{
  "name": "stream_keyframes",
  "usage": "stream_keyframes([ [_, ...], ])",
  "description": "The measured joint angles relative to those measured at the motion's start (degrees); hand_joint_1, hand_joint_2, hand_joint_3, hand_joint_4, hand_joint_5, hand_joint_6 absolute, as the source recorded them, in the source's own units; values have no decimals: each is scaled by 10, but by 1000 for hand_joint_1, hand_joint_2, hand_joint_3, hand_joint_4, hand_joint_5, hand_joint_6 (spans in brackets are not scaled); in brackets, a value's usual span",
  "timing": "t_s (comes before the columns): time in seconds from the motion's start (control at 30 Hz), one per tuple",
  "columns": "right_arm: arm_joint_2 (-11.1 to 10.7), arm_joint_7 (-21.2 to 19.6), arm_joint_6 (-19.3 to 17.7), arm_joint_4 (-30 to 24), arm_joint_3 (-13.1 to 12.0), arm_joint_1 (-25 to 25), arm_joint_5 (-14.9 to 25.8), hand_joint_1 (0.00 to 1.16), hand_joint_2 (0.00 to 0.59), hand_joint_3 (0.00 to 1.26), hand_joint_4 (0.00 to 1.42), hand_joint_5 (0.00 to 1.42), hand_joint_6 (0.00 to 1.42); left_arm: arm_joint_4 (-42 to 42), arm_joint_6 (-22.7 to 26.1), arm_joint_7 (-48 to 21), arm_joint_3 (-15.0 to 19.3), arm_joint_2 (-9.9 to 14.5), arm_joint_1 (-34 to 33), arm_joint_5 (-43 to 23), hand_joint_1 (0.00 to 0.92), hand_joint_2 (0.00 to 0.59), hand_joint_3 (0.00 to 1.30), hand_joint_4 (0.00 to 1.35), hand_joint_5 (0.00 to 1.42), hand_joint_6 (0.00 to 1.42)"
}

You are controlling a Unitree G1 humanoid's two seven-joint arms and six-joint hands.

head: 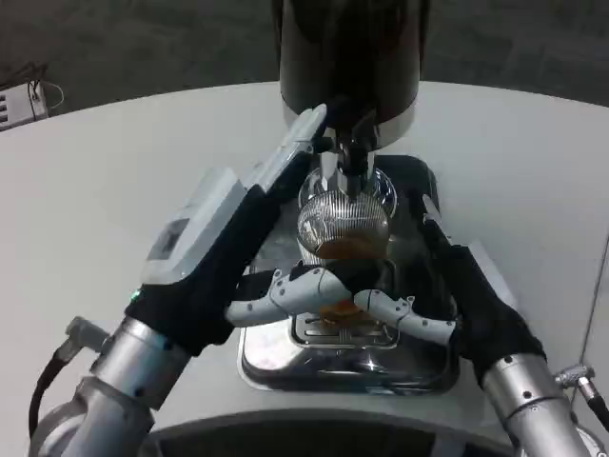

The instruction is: Grasp the cup under the faucet to collect the drink, then remove the cup.

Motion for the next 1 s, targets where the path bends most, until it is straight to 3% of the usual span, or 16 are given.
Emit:
stream_keyframes([
  [0.27, 12, -2, 0, 7, 4, -4, 0, 717, 222, 0, 0, 0, 0, -50, -5, 5, 63, 4, 95, -16, 0, 85, 50, 0, 135, 212],
  [0.6, 20, -2, 0, 15, 21, -12, 0, 717, 222, 0, 0, 0, 0, -71, 4, 4, 123, 37, 188, -15, 0, 75, 44, 0, 110, 191],
  [0.8, 33, -4, -2, 32, 28, -26, 0, 717, 222, 0, 0, 0, 0, -77, 38, -22, 131, 63, 226, 11, 0, 74, 2, 0, 63, 149],
  [1.0, 42, -11, -6, 46, 32, -35, 1, 717, 222, 0, 0, 0, 0, -115, 65, -28, 130, 67, 264, 48, 0, 63, 0, 0, 28, 96],
])
